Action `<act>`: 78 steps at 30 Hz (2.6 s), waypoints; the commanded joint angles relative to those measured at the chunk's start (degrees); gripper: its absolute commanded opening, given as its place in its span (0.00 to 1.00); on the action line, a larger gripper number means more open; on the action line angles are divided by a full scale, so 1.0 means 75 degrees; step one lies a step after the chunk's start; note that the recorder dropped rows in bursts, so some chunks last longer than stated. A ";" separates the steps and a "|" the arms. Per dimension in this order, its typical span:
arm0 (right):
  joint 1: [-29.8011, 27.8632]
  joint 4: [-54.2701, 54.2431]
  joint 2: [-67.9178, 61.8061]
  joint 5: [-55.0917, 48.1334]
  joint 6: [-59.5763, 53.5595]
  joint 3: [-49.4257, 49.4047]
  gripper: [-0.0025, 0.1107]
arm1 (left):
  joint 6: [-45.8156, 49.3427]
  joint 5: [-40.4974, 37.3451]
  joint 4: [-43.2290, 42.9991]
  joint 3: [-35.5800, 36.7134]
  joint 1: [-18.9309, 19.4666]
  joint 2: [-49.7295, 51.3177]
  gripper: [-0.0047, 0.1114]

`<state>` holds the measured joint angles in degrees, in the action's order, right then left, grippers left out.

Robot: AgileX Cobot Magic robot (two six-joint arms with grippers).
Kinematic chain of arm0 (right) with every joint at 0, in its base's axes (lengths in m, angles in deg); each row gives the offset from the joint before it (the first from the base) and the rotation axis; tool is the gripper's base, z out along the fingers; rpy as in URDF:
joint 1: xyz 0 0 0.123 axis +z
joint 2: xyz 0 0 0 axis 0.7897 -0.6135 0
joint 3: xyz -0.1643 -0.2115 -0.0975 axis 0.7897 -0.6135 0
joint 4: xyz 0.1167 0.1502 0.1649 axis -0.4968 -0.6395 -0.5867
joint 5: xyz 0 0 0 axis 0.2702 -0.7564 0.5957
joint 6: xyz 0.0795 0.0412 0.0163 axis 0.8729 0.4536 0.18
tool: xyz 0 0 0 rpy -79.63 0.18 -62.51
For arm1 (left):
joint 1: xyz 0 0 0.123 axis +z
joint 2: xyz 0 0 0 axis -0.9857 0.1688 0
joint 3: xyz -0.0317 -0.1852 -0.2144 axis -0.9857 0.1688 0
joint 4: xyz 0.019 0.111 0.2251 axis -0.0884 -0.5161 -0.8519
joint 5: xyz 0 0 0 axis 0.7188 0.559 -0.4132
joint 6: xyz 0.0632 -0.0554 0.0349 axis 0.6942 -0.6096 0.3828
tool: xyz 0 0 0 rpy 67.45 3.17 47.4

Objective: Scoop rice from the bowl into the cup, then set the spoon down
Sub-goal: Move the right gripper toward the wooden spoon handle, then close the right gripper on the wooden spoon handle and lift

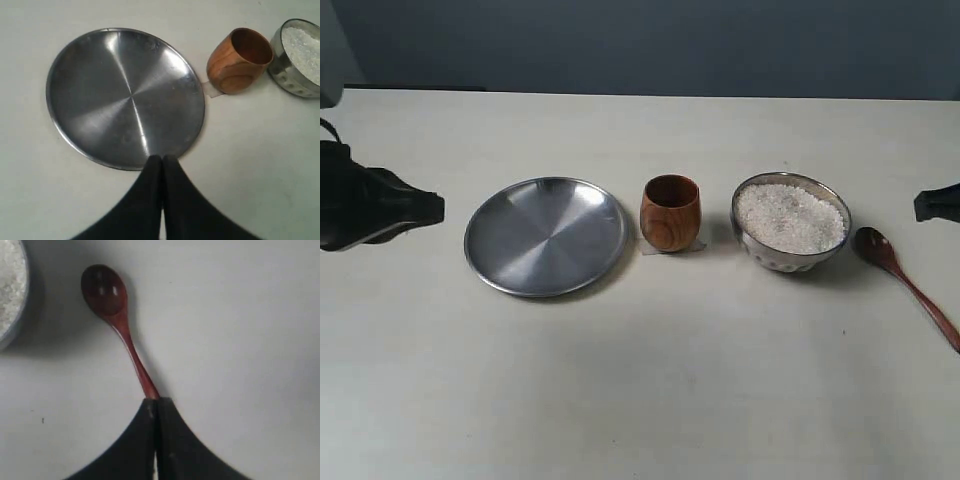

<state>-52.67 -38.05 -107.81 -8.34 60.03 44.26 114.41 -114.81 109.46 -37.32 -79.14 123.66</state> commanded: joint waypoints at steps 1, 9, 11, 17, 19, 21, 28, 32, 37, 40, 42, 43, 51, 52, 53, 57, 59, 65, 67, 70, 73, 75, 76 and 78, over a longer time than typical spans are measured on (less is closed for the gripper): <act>-0.0108 -0.0783 -0.0456 0.0343 -0.0783 0.0031 0.02 | 0.1011 0.0013 0.1194 -0.0088 -0.0031 0.0790 0.04; -0.0108 -0.1143 -0.1438 0.1196 -0.1045 0.0031 0.02 | 0.2142 -0.0240 0.2503 -0.0088 -0.0031 0.1754 0.04; -0.0108 -0.1126 -0.1553 0.1356 -0.1045 0.0031 0.02 | 0.2142 -0.0295 0.2503 -0.0088 -0.0031 0.1841 0.04; -0.0108 -0.0897 -0.1787 0.1636 -0.1045 0.0031 0.21 | 0.2142 -0.0317 0.2549 -0.0088 -0.0031 0.1855 0.04; -0.0108 -0.0812 -0.1872 0.1649 -0.1045 0.0031 0.36 | 0.2142 -0.0317 0.2549 -0.0088 -0.0031 0.1855 0.04; -0.0108 -0.0787 -0.1943 0.1681 -0.1045 0.0031 0.47 | 0.2142 -0.0317 0.2549 -0.0088 -0.0031 0.1855 0.04; -0.0108 -0.0486 -0.2460 0.1805 -0.1045 0.0031 0.51 | 0.2142 -0.0317 0.2549 -0.0088 -0.0031 0.1855 0.04; -0.0108 -0.0237 -0.2749 0.1888 -0.0997 0.0031 0.51 | 0.2142 -0.0319 0.2533 -0.0088 -0.0031 0.1855 0.04; -0.0108 -0.0077 -0.3003 0.1962 -0.0997 0.0031 0.49 | 0.2142 -0.0303 0.2533 -0.0088 -0.0031 0.1855 0.04; -0.0108 0.0044 -0.3122 0.1960 -0.0997 0.0031 0.40 | 0.2142 -0.0303 0.2533 -0.0088 -0.0031 0.1855 0.04; -0.0108 0.0091 -0.3174 0.1947 -0.0997 0.0031 0.33 | 0.2142 -0.0303 0.2533 -0.0088 -0.0031 0.1855 0.04; -0.0108 0.0124 -0.3225 0.1947 -0.0997 0.0031 0.30 | 0.2142 -0.0303 0.2533 -0.0088 -0.0031 0.1855 0.04; -0.0108 0.0293 -0.3401 0.2100 -0.0997 0.0031 0.31 | 0.2142 -0.0320 0.2548 -0.0088 -0.0031 0.1855 0.04; -0.0108 0.0293 -0.3401 0.2130 -0.0997 0.0031 0.31 | 0.2142 -0.0320 0.2548 -0.0088 -0.0031 0.1855 0.04; -0.0108 0.0293 -0.3401 0.2151 -0.0997 0.0031 0.31 | 0.2142 -0.0320 0.2548 -0.0088 -0.0031 0.1855 0.04; -0.0108 0.0435 -0.3401 0.2171 -0.0997 0.0031 0.24 | 0.2142 -0.0320 0.2564 -0.0088 -0.0031 0.1855 0.04; -0.0108 0.0433 -0.3401 0.2171 -0.0997 0.0031 0.09 | 0.2142 -0.0356 0.2563 -0.0088 -0.0031 0.1855 0.04; -0.0108 0.0433 -0.3401 0.2187 -0.0955 0.0031 0.02 | 0.2142 -0.0570 0.2563 -0.0088 -0.0031 0.1855 0.04; -0.0108 0.0433 -0.3401 0.2224 -0.0830 0.0031 0.02 | 0.2142 -0.0570 0.2563 -0.0088 -0.0031 0.1855 0.04; -0.0108 0.0408 -0.3322 0.2302 -0.0610 0.0043 0.02 | 0.2142 -0.0539 0.2532 -0.0088 -0.0031 0.1868 0.04; -0.0108 0.0316 -0.3023 0.2379 -0.0538 0.0043 0.02 | 0.2142 -0.0542 0.2532 -0.0088 -0.0031 0.1968 0.04; -0.0108 0.0247 -0.2738 0.2415 -0.0523 0.0043 0.02 | 0.2142 -0.0527 0.2532 -0.0088 -0.0031 0.2034 0.04; -0.0108 0.0211 -0.2589 0.2415 -0.0534 0.0043 0.02 | 0.2142 -0.0501 0.2532 -0.0088 -0.0031 0.2074 0.04; -0.0108 0.0068 -0.2327 0.2396 -0.0534 0.0043 0.02 | 0.2142 -0.0449 0.2555 -0.0088 -0.0031 0.2073 0.04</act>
<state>-53.15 -36.27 -128.22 9.17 55.82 44.38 130.30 -118.73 128.09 -37.76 -79.14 138.79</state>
